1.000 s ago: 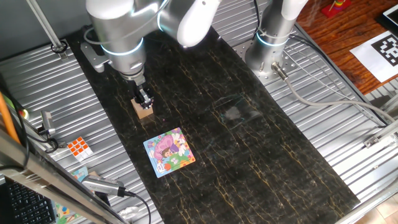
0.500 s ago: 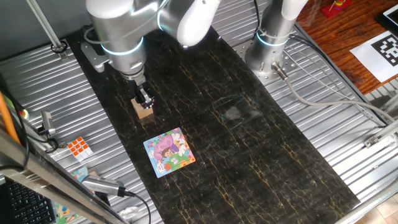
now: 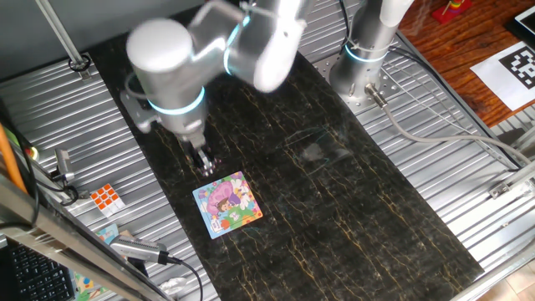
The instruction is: Assemble one piece of a puzzle
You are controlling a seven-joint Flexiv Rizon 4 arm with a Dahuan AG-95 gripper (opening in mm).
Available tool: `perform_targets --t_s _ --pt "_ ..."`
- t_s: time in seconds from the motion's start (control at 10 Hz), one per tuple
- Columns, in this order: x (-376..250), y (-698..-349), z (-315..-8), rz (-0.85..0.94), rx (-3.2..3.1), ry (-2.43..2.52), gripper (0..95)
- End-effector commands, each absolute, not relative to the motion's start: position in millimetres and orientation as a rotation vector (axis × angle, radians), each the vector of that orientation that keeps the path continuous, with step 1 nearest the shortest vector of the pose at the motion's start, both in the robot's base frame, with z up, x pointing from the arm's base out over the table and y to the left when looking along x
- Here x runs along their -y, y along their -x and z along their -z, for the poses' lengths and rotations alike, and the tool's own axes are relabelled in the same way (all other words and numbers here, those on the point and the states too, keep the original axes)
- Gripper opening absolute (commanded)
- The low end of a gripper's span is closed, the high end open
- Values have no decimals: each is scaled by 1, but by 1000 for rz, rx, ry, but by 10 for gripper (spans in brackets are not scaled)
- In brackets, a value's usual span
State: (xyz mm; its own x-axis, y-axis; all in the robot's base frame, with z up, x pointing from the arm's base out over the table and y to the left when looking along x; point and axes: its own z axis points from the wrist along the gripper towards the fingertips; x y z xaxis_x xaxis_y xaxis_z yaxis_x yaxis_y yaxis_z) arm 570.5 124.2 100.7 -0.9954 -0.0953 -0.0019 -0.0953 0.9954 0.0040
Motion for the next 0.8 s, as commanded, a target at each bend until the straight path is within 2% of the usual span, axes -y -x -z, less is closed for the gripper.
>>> perform_targets --t_s 0.1,0.4,0.8 --pt "-131 -571 -88 -9 -3125 144 0" --pt "-146 -568 -70 -11 -3124 94 0" --pt "-149 -568 -70 -8 -3131 109 0"
